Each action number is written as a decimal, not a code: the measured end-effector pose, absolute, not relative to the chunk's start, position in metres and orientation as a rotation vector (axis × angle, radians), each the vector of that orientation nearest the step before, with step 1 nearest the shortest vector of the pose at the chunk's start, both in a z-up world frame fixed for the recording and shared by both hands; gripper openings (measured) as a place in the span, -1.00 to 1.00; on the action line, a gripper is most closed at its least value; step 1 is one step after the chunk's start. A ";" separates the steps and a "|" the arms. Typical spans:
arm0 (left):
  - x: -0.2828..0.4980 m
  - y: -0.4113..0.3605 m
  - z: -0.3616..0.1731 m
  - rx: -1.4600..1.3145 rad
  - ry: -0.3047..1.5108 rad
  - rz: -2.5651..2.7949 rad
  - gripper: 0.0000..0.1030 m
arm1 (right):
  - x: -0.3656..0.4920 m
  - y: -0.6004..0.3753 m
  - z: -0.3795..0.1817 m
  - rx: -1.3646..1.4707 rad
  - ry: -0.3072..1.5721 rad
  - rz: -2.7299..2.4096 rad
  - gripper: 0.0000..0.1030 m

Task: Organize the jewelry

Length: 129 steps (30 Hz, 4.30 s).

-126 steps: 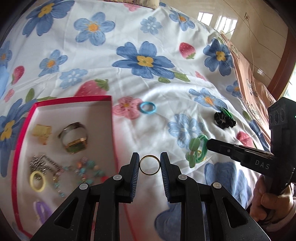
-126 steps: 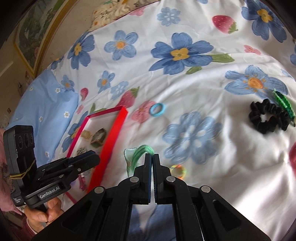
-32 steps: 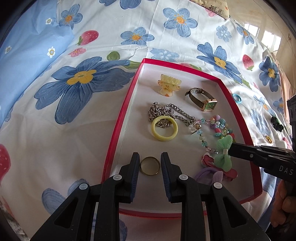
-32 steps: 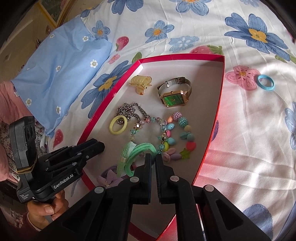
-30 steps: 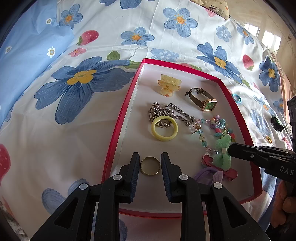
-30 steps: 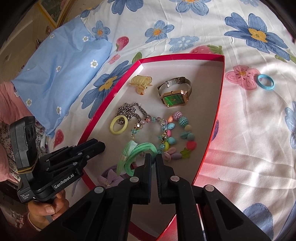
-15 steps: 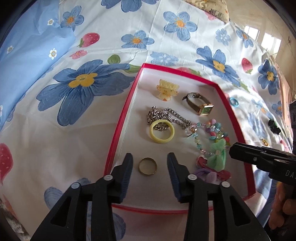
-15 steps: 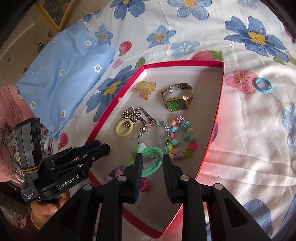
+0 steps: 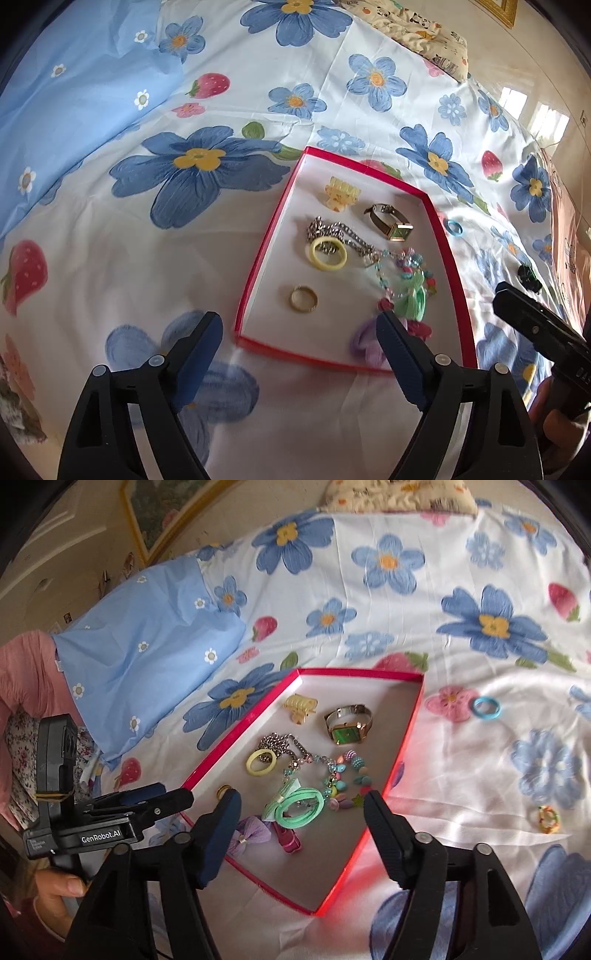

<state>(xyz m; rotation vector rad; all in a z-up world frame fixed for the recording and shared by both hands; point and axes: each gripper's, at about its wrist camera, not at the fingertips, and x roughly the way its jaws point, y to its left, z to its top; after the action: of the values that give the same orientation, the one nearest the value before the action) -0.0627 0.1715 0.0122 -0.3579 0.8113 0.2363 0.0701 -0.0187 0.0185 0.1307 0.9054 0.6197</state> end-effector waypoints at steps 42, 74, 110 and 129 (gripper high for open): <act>-0.138 0.102 0.054 -0.108 0.671 0.338 0.99 | 0.008 -0.042 0.086 0.019 0.752 0.628 1.00; -0.135 0.092 0.034 -0.095 0.713 0.346 0.99 | -0.002 -0.037 0.015 -0.036 0.876 0.533 1.00; -0.137 0.089 0.041 -0.063 0.703 0.348 0.99 | -0.005 -0.033 0.026 -0.019 0.833 0.545 1.00; -0.135 0.087 0.038 -0.062 0.712 0.341 0.99 | -0.006 -0.030 0.029 -0.021 0.832 0.554 1.00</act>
<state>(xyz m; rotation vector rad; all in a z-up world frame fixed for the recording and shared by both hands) -0.1349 0.0871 0.0380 -0.0624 0.7122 0.3410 -0.0064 -0.0302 0.0288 -0.0210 0.8316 0.5541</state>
